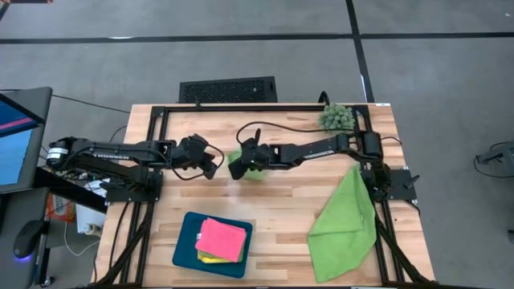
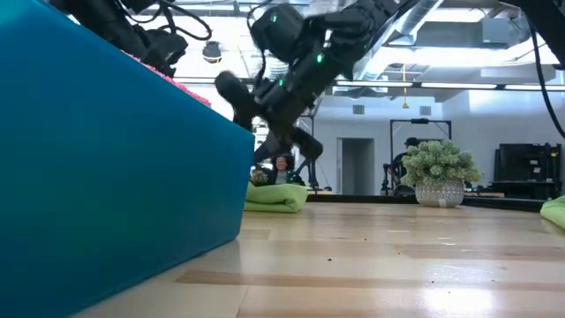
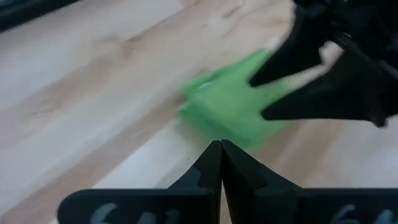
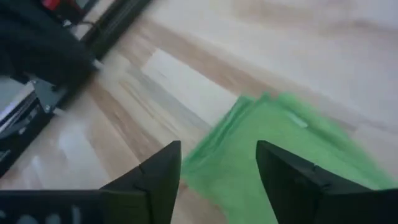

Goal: Fold microfiber towels
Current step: Stack the top green microfiber towel on top of the pink microfiber towel in the blue bin

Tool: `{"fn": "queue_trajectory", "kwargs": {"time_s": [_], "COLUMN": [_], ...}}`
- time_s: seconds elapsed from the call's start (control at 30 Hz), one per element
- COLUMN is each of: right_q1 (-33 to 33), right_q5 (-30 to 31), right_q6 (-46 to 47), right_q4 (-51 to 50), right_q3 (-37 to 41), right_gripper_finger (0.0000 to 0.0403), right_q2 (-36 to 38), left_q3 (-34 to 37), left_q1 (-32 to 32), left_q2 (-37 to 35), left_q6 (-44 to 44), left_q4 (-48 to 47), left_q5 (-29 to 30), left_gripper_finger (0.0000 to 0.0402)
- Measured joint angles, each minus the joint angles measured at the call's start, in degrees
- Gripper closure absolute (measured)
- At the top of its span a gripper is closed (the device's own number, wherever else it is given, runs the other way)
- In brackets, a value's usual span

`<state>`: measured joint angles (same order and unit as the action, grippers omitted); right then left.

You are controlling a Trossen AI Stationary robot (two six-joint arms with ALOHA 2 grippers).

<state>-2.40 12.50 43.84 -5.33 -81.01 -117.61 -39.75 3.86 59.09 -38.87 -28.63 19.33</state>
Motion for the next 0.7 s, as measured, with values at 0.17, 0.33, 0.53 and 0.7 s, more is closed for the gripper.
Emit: {"fn": "queue_trajectory", "kwargs": {"time_s": [0.17, 0.33, 0.53, 0.7], "right_q1": [1.9, 4.5, 6.9, 7.2], "right_q5": [7.1, 8.4, 8.5, 8.7], "right_q6": [-3.5, -6.6, -5.7, -4.9], "right_q4": [-7.5, -16.3, -19.5, -23.0], "right_q3": [0.0, 0.0, 0.0, 0.0], "right_gripper_finger": [0.0177, 0.0183, 0.0178, 0.0177], "right_q2": [6.2, 8.5, 8.7, 11.8], "left_q3": [2.1, 5.2, 14.9, 22.1], "left_q1": [0.0, 0.0, 1.3, 4.3], "left_q2": [0.1, 0.1, 0.7, 3.3], "left_q6": [-1.6, -11.2, -24.0, -29.2], "left_q4": [6.2, 4.0, 19.6, 38.7], "left_q5": [-6.1, -7.6, -13.6, -17.3], "left_gripper_finger": [0.0401, 0.0401, 0.0397, 0.0348]}}
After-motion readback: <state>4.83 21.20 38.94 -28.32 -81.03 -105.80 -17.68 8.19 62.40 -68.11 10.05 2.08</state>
